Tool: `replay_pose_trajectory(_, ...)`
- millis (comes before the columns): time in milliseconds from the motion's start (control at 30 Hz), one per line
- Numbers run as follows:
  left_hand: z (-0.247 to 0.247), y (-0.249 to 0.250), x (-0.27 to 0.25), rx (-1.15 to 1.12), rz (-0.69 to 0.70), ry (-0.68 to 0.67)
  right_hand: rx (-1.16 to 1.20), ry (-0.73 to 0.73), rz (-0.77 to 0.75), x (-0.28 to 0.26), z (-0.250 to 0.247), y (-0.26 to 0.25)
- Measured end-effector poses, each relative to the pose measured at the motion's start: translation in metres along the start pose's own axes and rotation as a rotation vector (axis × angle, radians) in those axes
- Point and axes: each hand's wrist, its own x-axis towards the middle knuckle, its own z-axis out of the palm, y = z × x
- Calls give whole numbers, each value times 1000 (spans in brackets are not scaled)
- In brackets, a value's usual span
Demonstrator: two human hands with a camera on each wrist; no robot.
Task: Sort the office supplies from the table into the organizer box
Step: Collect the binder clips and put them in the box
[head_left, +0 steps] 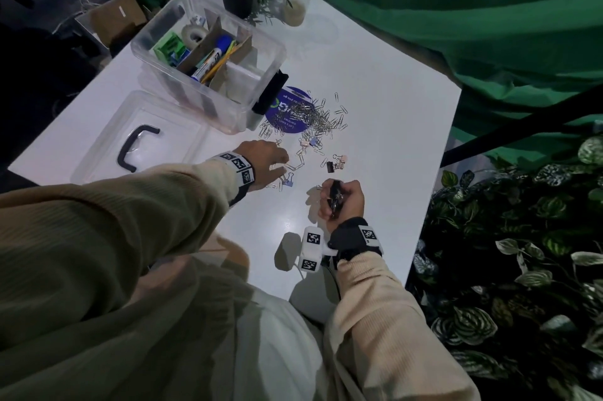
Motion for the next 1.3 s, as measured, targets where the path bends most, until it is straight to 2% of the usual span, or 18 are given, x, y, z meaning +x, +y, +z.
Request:
replay_pose_trajectory(67,3,-3,0,63,28,-55,-4,28,8,-1,0,-2)
replay_pose_trajectory(200,5,0,3,70,8,-76,-8,76,78,-5,4,-5)
replay_pose_trajectory(400,1,0,1,-63,-50,-100,-39,146,148,-9,20,-8)
replay_pose_trajectory(567,-15,4,-7,-187,-73,-104,48,165,115,-6,34,-19)
replay_pose_trajectory(633,-36,6,-14,-259,-6,-33,82,161,97,-4,44,-23)
replay_pose_trajectory(700,-67,4,-19,-314,38,146,86,157,79,-2,56,-28)
replay_pose_trajectory(767,-104,-9,-14,-340,-40,358,89,154,65,-1,71,-33)
replay_pose_trajectory(800,-121,-20,-7,-334,-93,412,93,144,56,0,81,-37)
replay_pose_trajectory(833,-136,-31,-1,-305,-142,402,91,127,43,0,91,-41)
replay_pose_trajectory(900,-155,-49,10,-179,-223,235,64,66,8,0,114,-51)
replay_pose_trajectory(967,-164,-57,17,-74,-243,99,6,11,-18,2,140,-62)
replay_pose_trajectory(1100,-163,-63,25,-78,-184,62,-41,-58,-48,6,189,-86)
replay_pose_trajectory(1300,-161,-74,23,-149,-124,12,-158,14,-74,21,230,-95)
